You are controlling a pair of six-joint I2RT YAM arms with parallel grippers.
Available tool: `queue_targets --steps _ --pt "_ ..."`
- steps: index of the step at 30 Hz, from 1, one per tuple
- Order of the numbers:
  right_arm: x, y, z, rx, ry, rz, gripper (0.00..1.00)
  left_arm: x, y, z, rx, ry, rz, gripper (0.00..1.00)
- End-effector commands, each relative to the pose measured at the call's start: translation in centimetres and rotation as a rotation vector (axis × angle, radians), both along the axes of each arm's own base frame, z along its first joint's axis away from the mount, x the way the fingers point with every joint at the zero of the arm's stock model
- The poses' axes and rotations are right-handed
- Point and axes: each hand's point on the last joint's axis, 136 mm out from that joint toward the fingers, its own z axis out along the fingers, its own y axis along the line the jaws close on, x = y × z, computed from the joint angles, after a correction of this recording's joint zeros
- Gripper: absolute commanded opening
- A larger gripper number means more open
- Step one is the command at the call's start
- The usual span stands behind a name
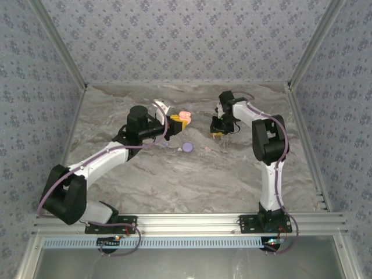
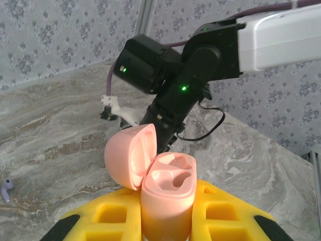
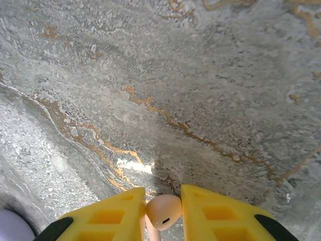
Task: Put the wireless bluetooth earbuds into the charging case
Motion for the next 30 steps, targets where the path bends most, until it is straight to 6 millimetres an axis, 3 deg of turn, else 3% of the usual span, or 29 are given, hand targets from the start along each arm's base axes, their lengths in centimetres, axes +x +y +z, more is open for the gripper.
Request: queue_targets --steps 1,20,30 --pt "0.4 0.2 2.1 0.059 -0.043 -0.03 0.25 1.1 -0.2 0.7 -0.018 -0.001 0.04 0.1" --pt "1.2 0.2 5.4 0.216 -0.146 -0.077 0.25 3.0 0.1 -1.8 -0.008 0.03 0.127 0.09" --pt "1.3 1.3 10.1 0.315 -0.244 -0.056 0.25 3.5 0.0 -2.4 -0.022 0.025 0.139 0.09"
